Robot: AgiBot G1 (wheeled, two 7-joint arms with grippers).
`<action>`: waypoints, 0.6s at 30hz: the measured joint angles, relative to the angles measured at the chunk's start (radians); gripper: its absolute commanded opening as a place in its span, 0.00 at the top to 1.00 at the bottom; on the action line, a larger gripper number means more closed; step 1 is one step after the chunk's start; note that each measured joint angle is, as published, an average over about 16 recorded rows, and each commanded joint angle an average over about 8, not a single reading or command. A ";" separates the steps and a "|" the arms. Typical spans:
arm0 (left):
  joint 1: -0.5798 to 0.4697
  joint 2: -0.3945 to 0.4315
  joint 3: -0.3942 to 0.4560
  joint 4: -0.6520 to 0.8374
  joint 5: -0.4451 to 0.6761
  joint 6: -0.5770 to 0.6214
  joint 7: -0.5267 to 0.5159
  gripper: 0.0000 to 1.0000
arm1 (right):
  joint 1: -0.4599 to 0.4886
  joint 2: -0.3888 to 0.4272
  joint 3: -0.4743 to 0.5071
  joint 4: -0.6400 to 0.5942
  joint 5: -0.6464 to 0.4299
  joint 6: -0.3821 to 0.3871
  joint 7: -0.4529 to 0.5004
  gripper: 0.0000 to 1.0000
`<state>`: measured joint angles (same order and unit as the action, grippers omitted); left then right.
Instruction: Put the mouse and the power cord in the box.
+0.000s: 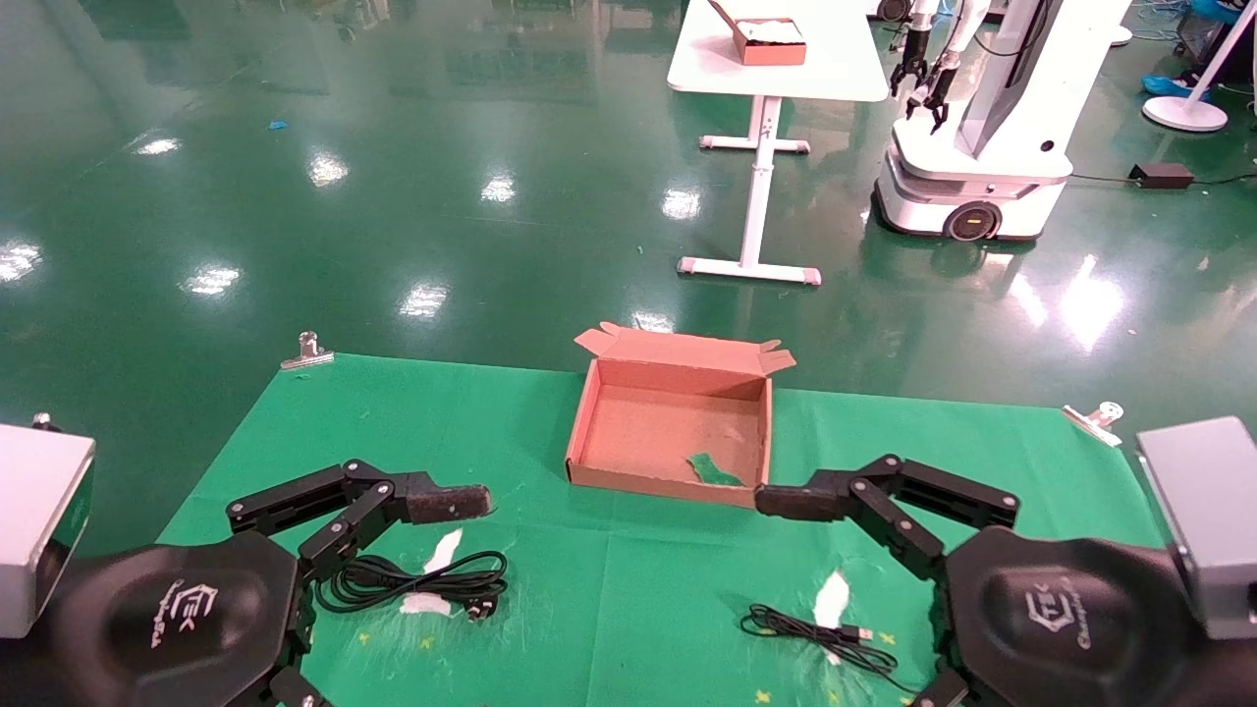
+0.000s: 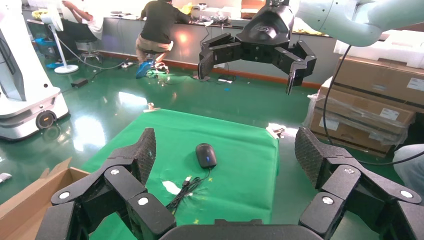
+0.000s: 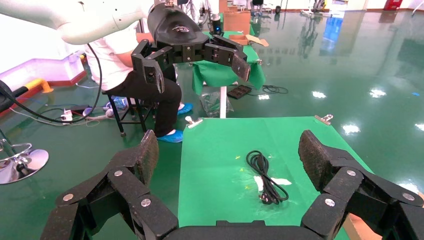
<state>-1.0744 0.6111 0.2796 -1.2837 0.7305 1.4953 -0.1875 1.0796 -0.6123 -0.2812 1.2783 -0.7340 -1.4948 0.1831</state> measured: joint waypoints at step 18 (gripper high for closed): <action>-0.001 0.001 0.001 0.000 0.001 -0.001 0.000 0.00 | 0.000 0.000 0.000 0.000 0.000 0.000 0.000 0.00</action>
<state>-1.0749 0.6117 0.2802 -1.2833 0.7310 1.4946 -0.1874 1.0792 -0.6122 -0.2811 1.2787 -0.7338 -1.4949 0.1834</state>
